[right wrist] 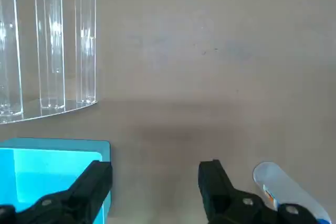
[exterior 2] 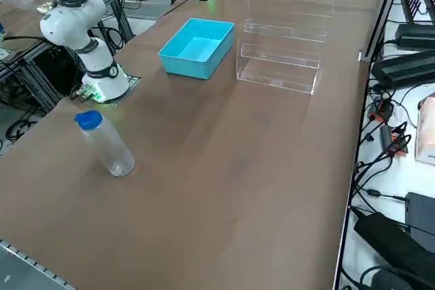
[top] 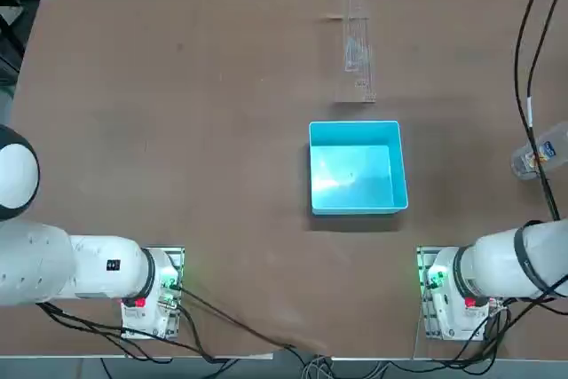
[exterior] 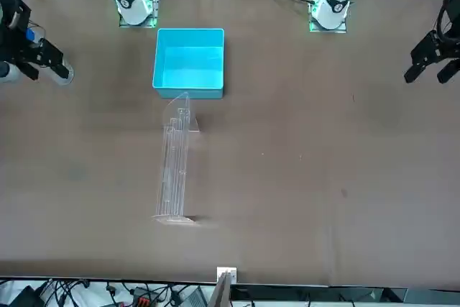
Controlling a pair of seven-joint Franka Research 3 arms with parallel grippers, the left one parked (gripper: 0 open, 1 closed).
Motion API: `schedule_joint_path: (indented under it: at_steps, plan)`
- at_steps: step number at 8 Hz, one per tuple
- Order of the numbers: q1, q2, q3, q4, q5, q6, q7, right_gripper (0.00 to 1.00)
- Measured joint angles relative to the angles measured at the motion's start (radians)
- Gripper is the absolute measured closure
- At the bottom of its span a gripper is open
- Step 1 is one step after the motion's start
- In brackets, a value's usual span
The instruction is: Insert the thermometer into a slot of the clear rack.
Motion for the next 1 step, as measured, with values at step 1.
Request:
schedule_joint_path:
  at_steps: [1]
  plan:
    - [-0.005,0.000,0.000,-0.004,0.005,0.003,0.000,0.00]
